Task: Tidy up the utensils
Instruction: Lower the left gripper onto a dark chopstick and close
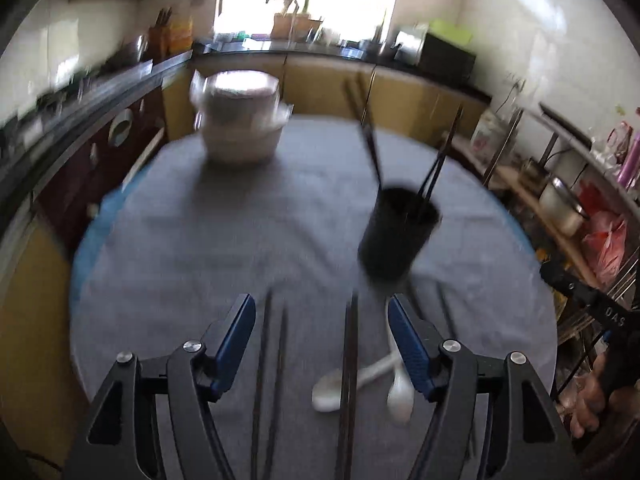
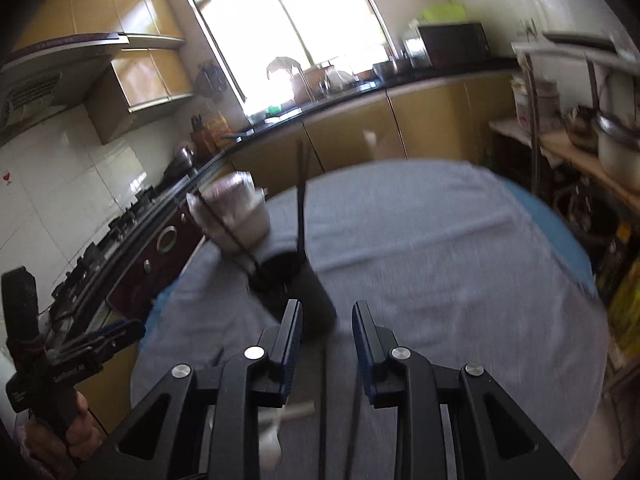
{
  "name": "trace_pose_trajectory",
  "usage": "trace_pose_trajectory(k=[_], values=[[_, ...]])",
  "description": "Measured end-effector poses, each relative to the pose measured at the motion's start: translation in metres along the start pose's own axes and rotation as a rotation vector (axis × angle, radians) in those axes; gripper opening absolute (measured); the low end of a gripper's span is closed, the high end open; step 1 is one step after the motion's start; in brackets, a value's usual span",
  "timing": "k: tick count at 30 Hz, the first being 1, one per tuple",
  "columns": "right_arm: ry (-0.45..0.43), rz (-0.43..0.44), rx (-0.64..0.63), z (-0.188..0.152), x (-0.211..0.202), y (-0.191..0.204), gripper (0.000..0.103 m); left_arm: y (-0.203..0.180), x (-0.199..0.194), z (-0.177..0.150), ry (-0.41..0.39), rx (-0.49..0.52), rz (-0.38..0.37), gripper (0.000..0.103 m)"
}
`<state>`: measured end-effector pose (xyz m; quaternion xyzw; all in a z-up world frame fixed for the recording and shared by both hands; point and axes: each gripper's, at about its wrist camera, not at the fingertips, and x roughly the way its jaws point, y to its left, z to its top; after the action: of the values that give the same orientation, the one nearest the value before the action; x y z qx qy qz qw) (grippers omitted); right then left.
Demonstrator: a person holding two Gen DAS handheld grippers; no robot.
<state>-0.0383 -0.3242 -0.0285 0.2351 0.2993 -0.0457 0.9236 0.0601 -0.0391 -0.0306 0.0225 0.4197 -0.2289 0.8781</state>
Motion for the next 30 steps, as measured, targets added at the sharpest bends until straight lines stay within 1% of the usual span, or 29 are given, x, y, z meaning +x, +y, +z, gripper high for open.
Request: trace_pose_trajectory(k=[2, 5, 8, 14, 20, 22, 25, 30], values=[[0.027, 0.005, 0.021, -0.016, 0.001, -0.006, 0.028, 0.001, 0.007, -0.019, 0.054, -0.013, 0.016, 0.07], [0.079, 0.005, 0.04, -0.039, 0.005, -0.013, 0.028, 0.0, 0.014, -0.044, 0.103, -0.002, 0.047, 0.07], [0.113, -0.004, 0.036, -0.052, 0.008, -0.014, 0.028, 0.003, 0.018, -0.064, 0.148, 0.002, 0.064, 0.07], [0.177, -0.008, 0.06, -0.075, 0.012, -0.022, 0.028, 0.015, 0.018, -0.092, 0.192, -0.012, 0.079, 0.07], [0.23, -0.005, 0.068, -0.092, 0.016, -0.022, 0.028, 0.017, 0.016, -0.111, 0.21, 0.004, 0.089, 0.07], [0.249, 0.002, 0.066, -0.098, 0.018, -0.02, 0.028, 0.018, 0.014, -0.115, 0.214, 0.007, 0.082, 0.07], [0.27, 0.013, 0.059, -0.105, 0.021, -0.016, 0.028, 0.016, 0.011, -0.118, 0.207, 0.014, 0.067, 0.07], [0.288, 0.024, 0.039, -0.11, 0.025, -0.008, 0.028, 0.013, 0.01, -0.112, 0.194, 0.029, 0.043, 0.07]])
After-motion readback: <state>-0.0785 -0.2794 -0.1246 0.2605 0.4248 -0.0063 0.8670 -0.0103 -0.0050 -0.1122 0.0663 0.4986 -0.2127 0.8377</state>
